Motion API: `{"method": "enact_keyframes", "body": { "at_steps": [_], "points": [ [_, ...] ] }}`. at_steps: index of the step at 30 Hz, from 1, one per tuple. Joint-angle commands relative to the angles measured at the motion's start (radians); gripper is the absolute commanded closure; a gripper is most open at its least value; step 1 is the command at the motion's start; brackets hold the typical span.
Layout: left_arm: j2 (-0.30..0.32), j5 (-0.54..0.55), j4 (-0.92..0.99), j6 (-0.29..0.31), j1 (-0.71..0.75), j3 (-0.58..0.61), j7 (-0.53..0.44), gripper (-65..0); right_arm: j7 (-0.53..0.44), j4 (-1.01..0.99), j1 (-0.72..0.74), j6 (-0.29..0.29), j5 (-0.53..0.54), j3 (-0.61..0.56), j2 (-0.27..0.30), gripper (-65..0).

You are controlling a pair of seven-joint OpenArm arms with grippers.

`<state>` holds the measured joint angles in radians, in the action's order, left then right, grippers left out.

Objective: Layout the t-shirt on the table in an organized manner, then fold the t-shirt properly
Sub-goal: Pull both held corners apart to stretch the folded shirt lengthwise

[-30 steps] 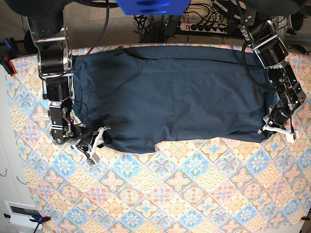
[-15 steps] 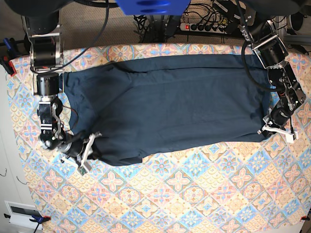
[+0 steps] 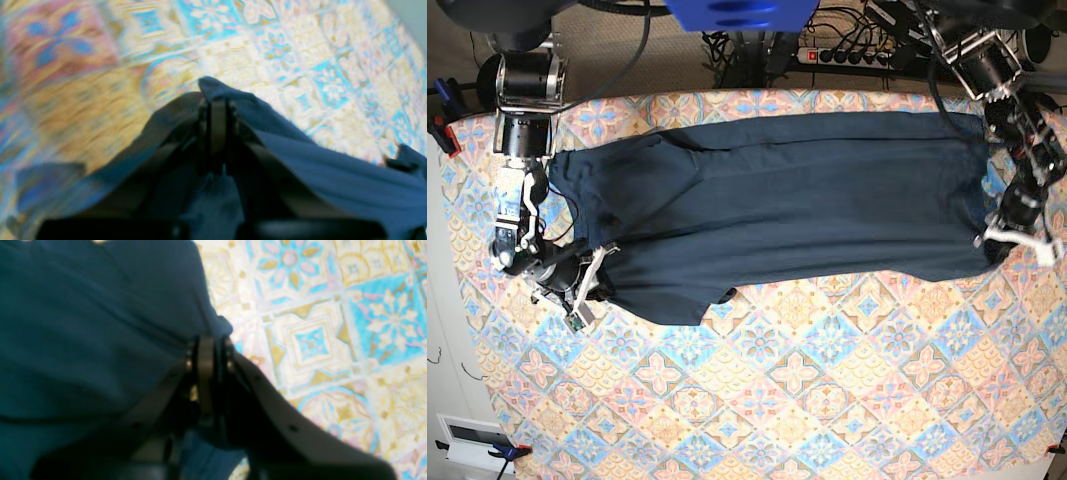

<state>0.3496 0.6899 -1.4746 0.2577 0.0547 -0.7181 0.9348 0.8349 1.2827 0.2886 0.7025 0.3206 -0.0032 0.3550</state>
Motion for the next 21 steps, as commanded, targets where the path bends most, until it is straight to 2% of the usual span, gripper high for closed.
{"method": "enact_keyframes", "body": {
  "at_steps": [1, 6, 13, 18, 21],
  "points": [
    [0.029, 0.027, -0.030, -0.002, 0.000, -0.011, -0.033, 0.0, -0.018, 0.038, 0.014, -0.004, 0.005, 0.013, 0.019, -0.2],
    [0.029, 0.072, -0.087, -0.002, 0.109, -0.013, -0.036, 0.0, 0.039, 0.143, -0.056, -0.004, 0.005, 0.015, 0.019, -0.2],
    [0.026, 0.100, -0.096, -0.002, 0.178, -0.013, -0.035, 0.0, 0.113, 0.291, -0.182, -0.004, 0.005, 0.102, 0.019, -0.2],
    [0.026, 0.101, -0.100, -0.002, 0.221, -0.015, -0.035, 0.0, 0.117, 0.361, -0.268, -0.004, 0.005, 0.122, 0.022, -0.2],
    [0.026, 0.103, -0.114, -0.002, 0.242, -0.025, -0.040, 0.0, 0.117, 0.389, -0.294, -0.004, 0.008, 0.136, 0.048, -0.2]
  ]
}}
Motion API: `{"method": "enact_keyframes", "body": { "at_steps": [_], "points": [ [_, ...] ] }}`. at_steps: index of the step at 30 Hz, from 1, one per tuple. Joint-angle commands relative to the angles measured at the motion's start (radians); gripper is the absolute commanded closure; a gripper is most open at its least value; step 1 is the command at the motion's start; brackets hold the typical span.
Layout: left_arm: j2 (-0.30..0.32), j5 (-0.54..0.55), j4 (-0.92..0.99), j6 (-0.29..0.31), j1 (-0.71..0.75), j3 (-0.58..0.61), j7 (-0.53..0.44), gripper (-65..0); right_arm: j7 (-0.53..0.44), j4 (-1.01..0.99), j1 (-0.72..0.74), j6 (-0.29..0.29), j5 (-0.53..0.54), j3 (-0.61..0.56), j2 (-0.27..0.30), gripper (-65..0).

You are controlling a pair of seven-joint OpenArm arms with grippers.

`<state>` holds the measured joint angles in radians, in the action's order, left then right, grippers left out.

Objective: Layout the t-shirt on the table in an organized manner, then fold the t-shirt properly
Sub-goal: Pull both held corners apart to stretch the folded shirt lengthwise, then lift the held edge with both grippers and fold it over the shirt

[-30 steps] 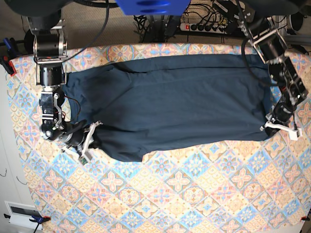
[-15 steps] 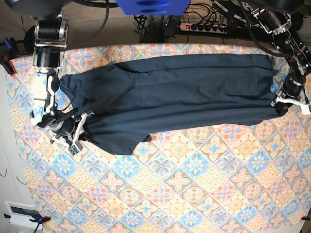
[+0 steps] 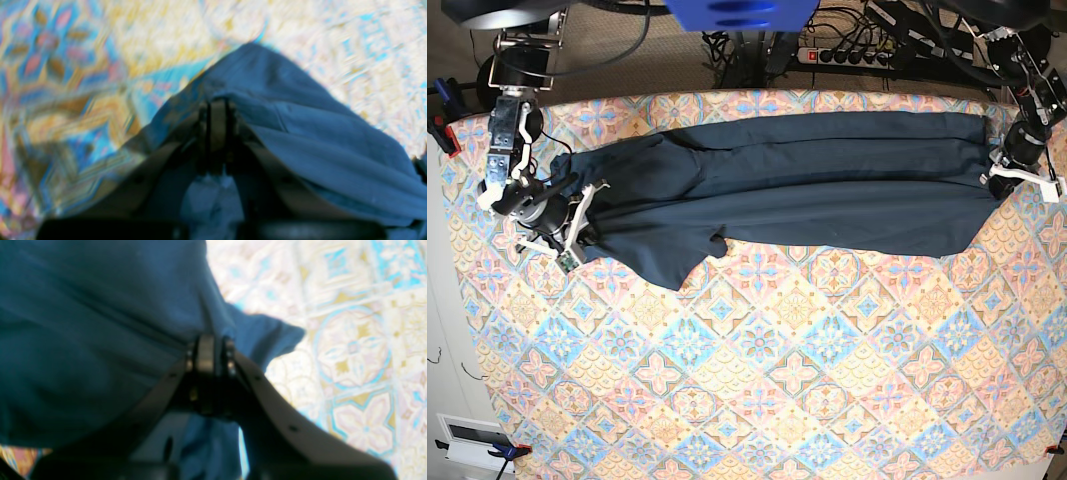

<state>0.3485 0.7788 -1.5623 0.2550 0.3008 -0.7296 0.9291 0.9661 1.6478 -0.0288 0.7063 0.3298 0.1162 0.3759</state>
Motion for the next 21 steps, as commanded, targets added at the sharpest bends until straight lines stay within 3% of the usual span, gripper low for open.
{"method": "enact_keyframes", "body": {
  "at_steps": [1, 6, 17, 21],
  "points": [
    [0.024, 0.015, -0.046, 0.000, 0.005, -0.028, -0.032, 0.0, -0.014, 0.024, 0.022, -0.008, 0.010, 0.018, 0.031, -0.2],
    [-0.009, 0.150, -0.175, 0.002, 0.067, -0.107, -0.028, 0.0, -0.017, 0.013, 0.005, -0.008, 0.130, 0.023, 0.064, -0.2],
    [-0.010, 0.396, -0.347, 0.002, 0.133, -0.246, -0.026, 0.0, -0.016, 0.018, 0.005, -0.008, 0.133, 0.020, 0.065, -0.2],
    [-0.010, 0.426, -0.367, 0.002, 0.153, -0.279, -0.026, 0.0, -0.016, 0.015, 0.005, -0.008, 0.133, 0.020, 0.065, -0.2]
  ]
}}
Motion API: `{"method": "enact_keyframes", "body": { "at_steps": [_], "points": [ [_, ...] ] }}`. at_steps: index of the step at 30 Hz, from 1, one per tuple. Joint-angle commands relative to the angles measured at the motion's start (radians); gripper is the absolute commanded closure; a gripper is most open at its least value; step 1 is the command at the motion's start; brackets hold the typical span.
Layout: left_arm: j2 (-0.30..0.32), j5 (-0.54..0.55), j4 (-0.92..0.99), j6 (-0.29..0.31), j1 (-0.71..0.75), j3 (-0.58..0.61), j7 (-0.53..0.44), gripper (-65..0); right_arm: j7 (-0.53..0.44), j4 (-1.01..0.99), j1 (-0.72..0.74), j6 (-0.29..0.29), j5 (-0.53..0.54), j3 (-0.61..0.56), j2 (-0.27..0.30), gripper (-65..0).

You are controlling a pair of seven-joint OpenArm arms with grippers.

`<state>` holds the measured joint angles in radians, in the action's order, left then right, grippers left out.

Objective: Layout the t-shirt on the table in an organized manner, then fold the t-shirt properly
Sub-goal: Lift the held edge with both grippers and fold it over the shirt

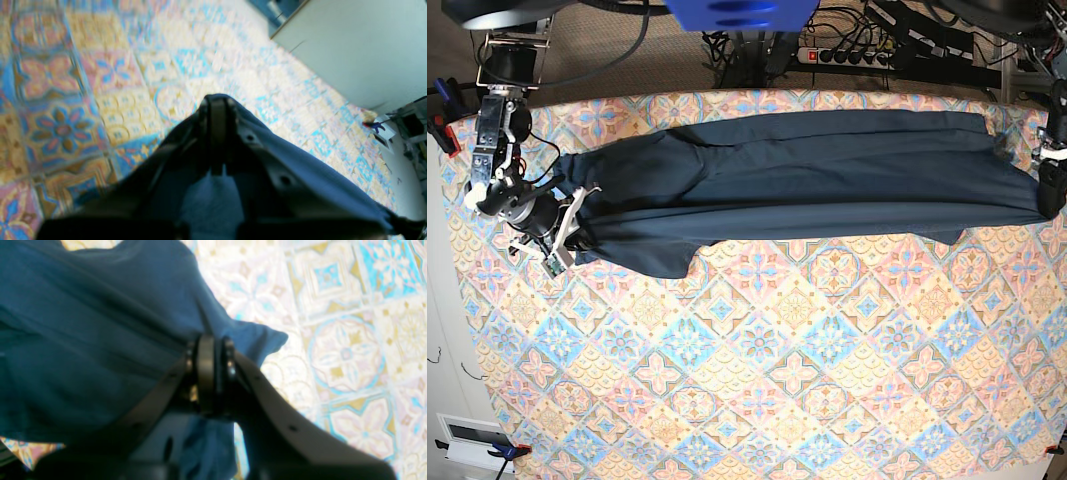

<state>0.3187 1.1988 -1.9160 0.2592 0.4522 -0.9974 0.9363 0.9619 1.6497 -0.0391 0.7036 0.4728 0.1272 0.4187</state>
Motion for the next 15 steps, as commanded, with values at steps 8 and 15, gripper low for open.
{"method": "enact_keyframes", "body": {
  "at_steps": [8, 15],
  "points": [
    [0.018, -0.116, 0.051, -0.002, -0.010, -0.004, -0.033, 0.0, -0.011, 0.013, 0.014, -0.005, -0.010, 0.004, 0.022, -0.2],
    [0.021, -0.337, 0.300, -0.002, -0.145, 0.117, -0.035, 0.0, -0.010, 0.011, -0.018, -0.005, -0.012, 0.002, 0.026, -0.2]
  ]
}}
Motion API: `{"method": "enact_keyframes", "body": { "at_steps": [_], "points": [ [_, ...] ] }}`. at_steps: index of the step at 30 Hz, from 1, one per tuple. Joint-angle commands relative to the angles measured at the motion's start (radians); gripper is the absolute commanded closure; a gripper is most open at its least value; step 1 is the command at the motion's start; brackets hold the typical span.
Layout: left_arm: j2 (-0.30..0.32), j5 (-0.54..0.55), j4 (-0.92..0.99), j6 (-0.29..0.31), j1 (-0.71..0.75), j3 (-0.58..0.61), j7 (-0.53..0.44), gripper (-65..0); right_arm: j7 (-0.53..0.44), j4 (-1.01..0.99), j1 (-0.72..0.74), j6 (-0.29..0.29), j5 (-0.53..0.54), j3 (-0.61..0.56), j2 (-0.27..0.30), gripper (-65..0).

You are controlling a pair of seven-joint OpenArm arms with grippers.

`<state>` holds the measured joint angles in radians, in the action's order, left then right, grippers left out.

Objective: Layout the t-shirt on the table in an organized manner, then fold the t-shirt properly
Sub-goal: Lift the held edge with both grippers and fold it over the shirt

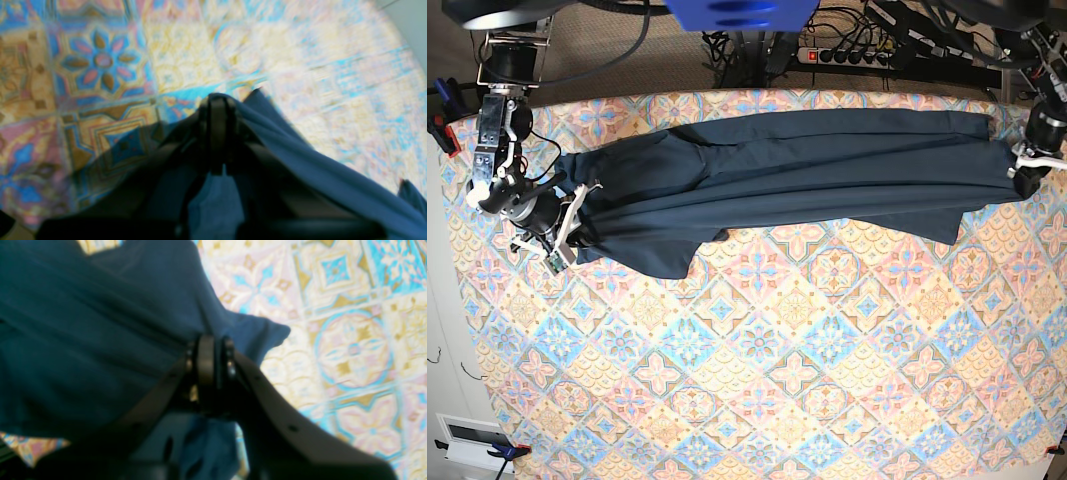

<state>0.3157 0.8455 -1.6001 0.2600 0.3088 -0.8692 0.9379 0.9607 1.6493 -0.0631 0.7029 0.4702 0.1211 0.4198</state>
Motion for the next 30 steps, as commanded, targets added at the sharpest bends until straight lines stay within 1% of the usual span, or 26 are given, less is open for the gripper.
{"method": "enact_keyframes", "body": {
  "at_steps": [1, 3, 5, 6, 8, 11, 13, 14, 16, 18, 19, 20, 21, 23, 24, 26, 30],
  "points": [
    [0.023, -0.009, 0.016, -0.003, -0.023, -0.002, -0.036, 0.0, -0.009, 0.012, -0.005, -0.005, -0.009, 0.009, 0.024, -0.2],
    [0.023, -0.050, 0.074, -0.003, -0.063, 0.026, -0.036, 0.0, -0.009, 0.012, -0.017, -0.005, -0.009, -0.004, 0.024, -0.2],
    [0.024, -0.093, 0.123, -0.003, -0.089, 0.094, -0.041, 0.0, -0.009, 0.012, -0.020, -0.005, -0.011, -0.036, 0.029, -0.2],
    [0.026, -0.116, 0.137, -0.003, -0.096, 0.123, -0.036, 0.0, -0.009, 0.012, -0.020, -0.005, -0.011, -0.048, 0.044, -0.2],
    [0.023, -0.167, 0.142, -0.005, -0.101, 0.156, -0.036, 0.0, -0.009, 0.012, -0.030, -0.005, -0.011, -0.067, 0.061, -0.2],
    [0.023, -0.228, 0.146, -0.005, -0.101, 0.201, -0.036, 0.0, -0.009, 0.012, -0.053, -0.005, -0.017, -0.070, 0.066, -0.3],
    [0.023, -0.268, 0.146, -0.005, -0.099, 0.255, -0.036, 0.0, -0.009, 0.012, -0.054, -0.005, -0.058, -0.070, 0.066, -1.1],
    [0.027, -0.286, 0.146, -0.005, -0.098, 0.278, -0.035, 0.0, -0.009, 0.012, -0.056, -0.005, -0.090, -0.070, 0.066, -2.9],
    [0.029, -0.306, 0.146, -0.005, -0.090, 0.293, -0.013, -4.1, -0.009, 0.018, -0.056, -0.005, -0.146, -0.070, 0.064, -7.9],
    [0.030, -0.303, 0.139, -0.005, -0.087, 0.293, 0.037, -13.4, -0.009, 0.029, -0.056, -0.005, -0.173, -0.061, 0.064, -14.8],
    [0.030, -0.302, 0.137, -0.005, -0.087, 0.293, 0.068, -20.3, -0.009, 0.038, -0.056, -0.005, -0.172, -0.047, 0.064, -18.8],
    [0.030, -0.302, 0.137, -0.005, -0.089, 0.292, 0.088, -25.4, -0.009, 0.050, -0.060, -0.005, -0.172, -0.025, 0.064, -21.6],
    [0.032, -0.302, 0.137, -0.005, -0.089, 0.290, 0.097, -29.9, -0.009, 0.070, -0.070, -0.005, -0.172, 0.001, 0.064, -23.8],
    [0.030, -0.299, 0.128, -0.005, -0.087, 0.261, 0.097, -36.7, -0.009, 0.118, -0.083, -0.005, -0.172, 0.059, 0.063, -26.5],
    [0.026, -0.283, 0.128, -0.005, -0.087, 0.236, 0.100, -38.6, -0.009, 0.144, -0.091, -0.005, -0.172, 0.091, 0.063, -26.8],
    [0.024, -0.228, 0.128, -0.005, -0.090, 0.190, 0.105, -38.8, -0.009, 0.191, -0.093, -0.005, -0.170, 0.128, 0.057, -26.8],
    [0.029, -0.084, 0.128, -0.005, -0.087, 0.130, 0.105, -38.8, -0.009, 0.203, -0.067, -0.005, -0.170, 0.131, 0.006, -26.8]
  ]
}}
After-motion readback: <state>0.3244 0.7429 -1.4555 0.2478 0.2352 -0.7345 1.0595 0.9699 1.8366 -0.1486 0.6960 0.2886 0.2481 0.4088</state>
